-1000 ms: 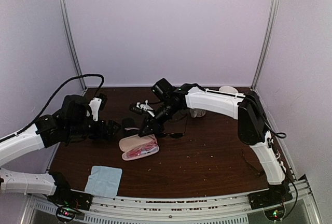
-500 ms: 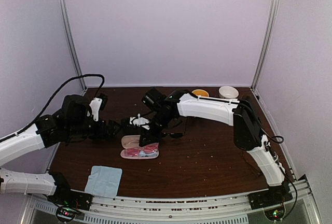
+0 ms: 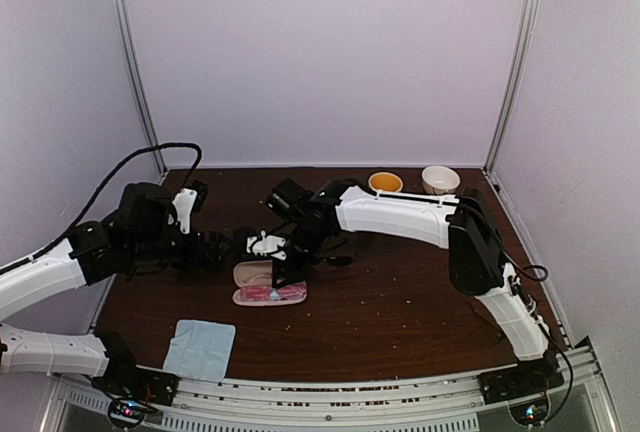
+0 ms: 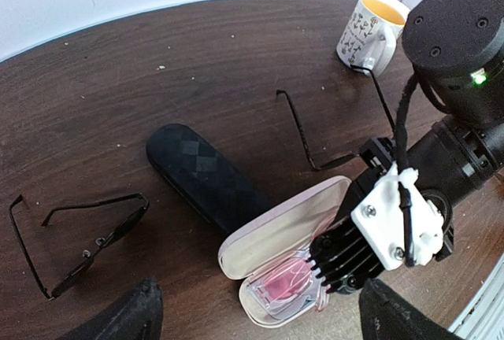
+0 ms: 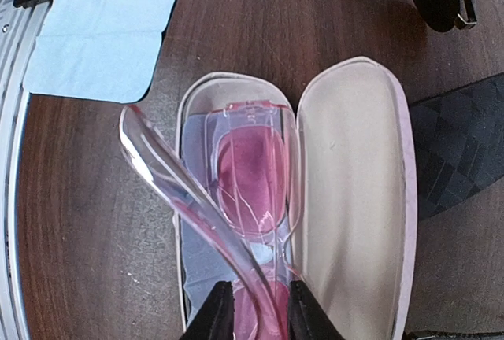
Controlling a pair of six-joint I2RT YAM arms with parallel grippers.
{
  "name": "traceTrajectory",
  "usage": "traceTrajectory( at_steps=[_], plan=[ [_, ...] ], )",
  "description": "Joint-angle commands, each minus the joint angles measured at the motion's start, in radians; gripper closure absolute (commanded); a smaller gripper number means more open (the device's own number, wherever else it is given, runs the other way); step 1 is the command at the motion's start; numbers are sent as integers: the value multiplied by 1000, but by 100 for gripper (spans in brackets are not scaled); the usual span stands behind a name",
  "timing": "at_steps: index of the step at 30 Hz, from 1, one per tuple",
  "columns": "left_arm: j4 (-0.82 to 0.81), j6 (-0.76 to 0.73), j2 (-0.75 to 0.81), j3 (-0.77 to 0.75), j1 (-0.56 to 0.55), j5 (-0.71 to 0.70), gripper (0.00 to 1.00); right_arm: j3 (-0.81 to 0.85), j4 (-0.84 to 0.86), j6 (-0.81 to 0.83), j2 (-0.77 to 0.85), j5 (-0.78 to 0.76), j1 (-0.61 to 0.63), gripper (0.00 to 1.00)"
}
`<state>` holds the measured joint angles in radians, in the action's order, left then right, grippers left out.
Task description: Organize the sunglasses
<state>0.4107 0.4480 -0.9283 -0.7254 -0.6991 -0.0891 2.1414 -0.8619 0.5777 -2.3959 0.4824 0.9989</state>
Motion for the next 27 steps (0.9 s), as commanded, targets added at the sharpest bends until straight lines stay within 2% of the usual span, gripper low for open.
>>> traceTrajectory(
  at_steps=[1, 7, 17, 27],
  plan=[
    [-56, 13, 20, 7, 6, 12, 11, -1, 2, -13, -8, -81, 17, 76],
    [-59, 22, 40, 25, 6, 12, 11, -7, 25, -67, -10, -83, 21, 81],
    [-71, 17, 30, 37, 6, 14, 11, -6, 57, -164, -46, -171, 46, 81],
    [-75, 3, -2, 28, 6, 21, 12, -4, 66, -219, -8, -187, 50, 75]
  ],
)
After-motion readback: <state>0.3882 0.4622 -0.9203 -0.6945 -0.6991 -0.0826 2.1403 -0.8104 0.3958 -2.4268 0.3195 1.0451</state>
